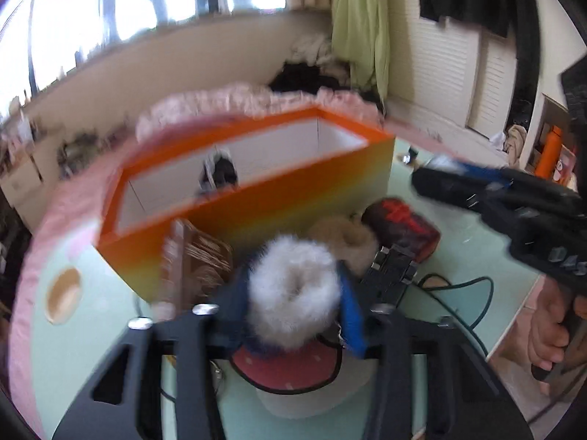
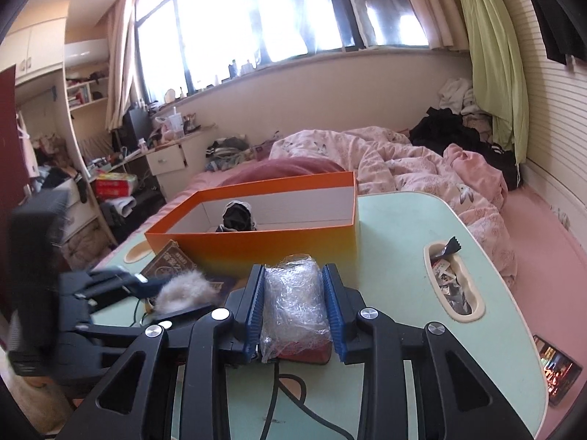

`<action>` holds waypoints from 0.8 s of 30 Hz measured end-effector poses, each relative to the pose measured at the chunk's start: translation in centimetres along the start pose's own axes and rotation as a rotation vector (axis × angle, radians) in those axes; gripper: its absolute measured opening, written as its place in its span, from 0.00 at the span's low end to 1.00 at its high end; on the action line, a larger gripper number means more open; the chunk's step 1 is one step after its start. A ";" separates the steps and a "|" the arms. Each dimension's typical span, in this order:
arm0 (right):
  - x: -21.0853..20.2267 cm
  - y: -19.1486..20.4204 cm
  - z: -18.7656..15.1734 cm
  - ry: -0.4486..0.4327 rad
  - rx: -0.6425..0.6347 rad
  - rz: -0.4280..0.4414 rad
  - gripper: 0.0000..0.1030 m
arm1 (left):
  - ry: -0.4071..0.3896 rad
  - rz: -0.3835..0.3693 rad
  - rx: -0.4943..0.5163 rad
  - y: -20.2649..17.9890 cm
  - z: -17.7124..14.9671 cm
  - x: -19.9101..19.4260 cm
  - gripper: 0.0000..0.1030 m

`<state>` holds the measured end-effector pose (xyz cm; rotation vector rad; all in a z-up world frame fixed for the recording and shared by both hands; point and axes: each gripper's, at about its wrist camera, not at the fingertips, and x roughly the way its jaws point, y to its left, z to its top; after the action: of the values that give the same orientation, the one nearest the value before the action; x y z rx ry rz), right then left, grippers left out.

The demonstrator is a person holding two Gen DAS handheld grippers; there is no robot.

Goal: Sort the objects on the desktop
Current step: 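Grasp the white fluffy item with the left gripper while the right gripper lifts the bag, then lower both held items into the orange box and open both grippers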

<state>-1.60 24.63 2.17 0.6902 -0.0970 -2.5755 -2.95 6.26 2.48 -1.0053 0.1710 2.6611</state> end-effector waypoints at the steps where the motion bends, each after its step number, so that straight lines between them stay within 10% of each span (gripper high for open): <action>1: 0.0 0.0 0.0 -0.001 0.000 -0.001 0.30 | -0.002 -0.008 -0.009 0.2 -0.1 0.0 0.36; 13: 2.6 1.9 6.0 -0.030 -0.003 0.014 0.30 | -0.195 -0.033 -0.121 4.2 5.2 -6.1 0.35; 16: 5.2 1.8 7.4 0.001 0.015 -0.007 0.30 | -0.158 -0.005 -0.223 6.7 7.0 -4.1 0.36; 20: 9.2 1.5 6.8 0.123 0.032 -0.066 0.53 | 0.037 0.024 -0.351 9.0 6.2 1.4 0.69; 24: 9.0 1.5 6.0 0.115 0.000 -0.088 0.62 | 0.030 0.080 -0.284 8.7 5.0 1.8 0.71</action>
<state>-10.78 18.85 3.54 0.8582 -0.0299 -2.6120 -10.04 -0.51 5.10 -1.1434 -0.1696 2.7988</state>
